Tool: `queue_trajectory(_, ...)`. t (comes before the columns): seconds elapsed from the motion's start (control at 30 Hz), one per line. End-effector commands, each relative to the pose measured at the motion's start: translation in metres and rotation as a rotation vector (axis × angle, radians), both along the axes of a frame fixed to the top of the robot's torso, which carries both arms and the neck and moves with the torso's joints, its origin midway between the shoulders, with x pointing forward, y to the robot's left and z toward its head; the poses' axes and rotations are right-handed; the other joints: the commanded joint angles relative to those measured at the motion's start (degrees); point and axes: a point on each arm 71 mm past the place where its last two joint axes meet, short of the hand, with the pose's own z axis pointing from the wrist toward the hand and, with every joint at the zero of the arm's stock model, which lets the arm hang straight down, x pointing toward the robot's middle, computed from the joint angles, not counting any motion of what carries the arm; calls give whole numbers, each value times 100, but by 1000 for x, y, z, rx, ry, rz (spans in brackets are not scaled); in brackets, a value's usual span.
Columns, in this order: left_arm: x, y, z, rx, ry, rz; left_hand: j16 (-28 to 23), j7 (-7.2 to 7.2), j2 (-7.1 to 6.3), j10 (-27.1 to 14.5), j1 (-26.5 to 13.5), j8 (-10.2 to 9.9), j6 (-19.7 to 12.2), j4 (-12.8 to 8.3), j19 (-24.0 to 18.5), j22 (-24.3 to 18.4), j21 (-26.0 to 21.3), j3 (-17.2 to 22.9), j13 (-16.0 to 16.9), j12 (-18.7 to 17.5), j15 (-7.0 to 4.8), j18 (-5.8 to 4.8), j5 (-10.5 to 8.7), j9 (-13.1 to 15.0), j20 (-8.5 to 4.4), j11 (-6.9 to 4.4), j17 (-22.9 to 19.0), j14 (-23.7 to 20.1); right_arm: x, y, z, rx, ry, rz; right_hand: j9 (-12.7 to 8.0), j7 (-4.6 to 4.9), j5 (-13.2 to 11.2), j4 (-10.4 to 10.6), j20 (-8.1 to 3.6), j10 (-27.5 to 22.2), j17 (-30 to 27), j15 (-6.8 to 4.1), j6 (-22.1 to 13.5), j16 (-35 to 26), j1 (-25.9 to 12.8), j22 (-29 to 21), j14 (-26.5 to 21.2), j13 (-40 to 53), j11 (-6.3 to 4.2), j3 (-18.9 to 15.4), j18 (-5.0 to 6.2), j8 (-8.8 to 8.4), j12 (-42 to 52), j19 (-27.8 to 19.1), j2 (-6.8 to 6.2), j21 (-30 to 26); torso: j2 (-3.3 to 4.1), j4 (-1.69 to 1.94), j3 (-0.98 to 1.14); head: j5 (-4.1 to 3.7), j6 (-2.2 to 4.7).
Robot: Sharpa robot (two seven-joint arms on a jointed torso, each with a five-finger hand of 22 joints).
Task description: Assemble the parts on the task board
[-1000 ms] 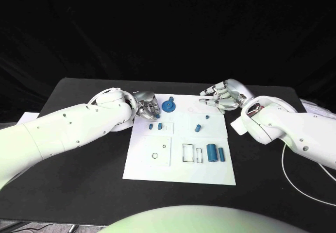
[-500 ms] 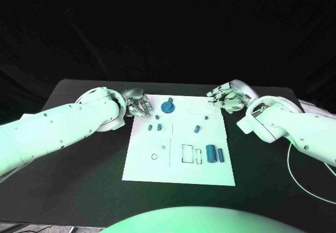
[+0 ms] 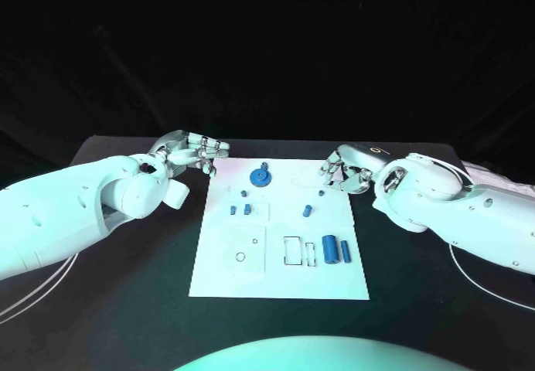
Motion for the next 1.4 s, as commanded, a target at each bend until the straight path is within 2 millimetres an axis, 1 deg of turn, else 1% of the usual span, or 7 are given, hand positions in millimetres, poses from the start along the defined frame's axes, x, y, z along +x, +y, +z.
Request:
queue_trajectory(0.03,-2,2,5,-334,68,100,-7,15,44,-12,-38,35,-32,6,-27,-27,-52,-83,19,60,-2,63,-19,-8,1,1,-17,-61,-2,4,-5,-206,-39,3,-8,-33,-82,-10,-57,49,-21,-73,74,1,-8,-27,273,-137,-50,100,2,-35,-68,-48,-25,14,1,10,-14,-17,32)
queue_trajectory(0.07,-3,2,5,-343,69,101,-6,15,46,-14,-35,37,-30,5,-26,-28,-54,-88,21,64,-2,63,-19,-7,0,1,-18,-62,-2,6,-5,-217,-40,5,-11,-60,-122,-22,-100,58,-31,-139,92,-5,-9,-34,275,-218,-78,158,3,-44,-99,-53,-26,7,1,9,-11,-18,28)
queue_trajectory(0.13,-5,2,6,-353,70,100,-4,14,52,-22,-25,44,-25,2,-24,-35,-63,-108,26,79,-2,63,-18,-6,0,0,-22,-65,-3,8,-7,-229,-40,7,-15,-73,-153,-23,-128,66,-47,-171,102,-16,-31,-46,275,-286,-85,195,3,-49,-123,-60,-39,-3,0,12,-19,-22,24)
queue_trajectory(0.3,-11,-2,6,-374,72,90,2,23,71,-65,-27,62,-23,18,-17,-61,-98,-196,44,129,6,59,-17,-7,3,9,-41,-81,-2,14,-10,-255,-32,11,-32,-93,-235,-15,-159,43,-102,-192,78,-55,-85,-86,268,-408,-101,244,9,-67,-177,-82,-72,-34,6,3,-14,-13,42)
queue_trajectory(0.5,-14,-3,7,-383,72,83,10,22,64,-111,-88,79,-31,74,-10,-98,-147,-344,64,190,15,58,-22,-10,12,13,-64,-99,-2,17,-18,-281,0,18,-46,-97,-302,-25,-172,32,-119,-196,57,-68,-97,-101,268,-492,-104,289,9,-68,-207,-89,-76,-49,13,-10,-1,-9,35)
queue_trajectory(0.93,-16,-3,8,-385,75,76,27,26,43,-211,-158,105,-68,168,17,-177,-247,-675,102,314,29,58,-60,-16,27,25,-117,-128,1,23,-29,-287,21,28,-55,-77,-311,-47,-179,34,-139,-192,54,-83,-90,-120,267,-563,-89,346,11,-64,-224,-97,-63,-65,11,-2,13,3,0)
queue_trajectory(1.4,-16,-3,8,-371,74,57,30,31,53,-275,-83,117,-100,161,29,-222,-307,-819,120,384,34,58,-69,-18,31,30,-152,-161,2,28,-33,-255,17,43,-55,-46,-360,-56,-167,136,-129,-158,116,-74,-122,-97,274,-685,-61,495,3,-46,-205,-74,40,-56,8,-8,6,0,-24)
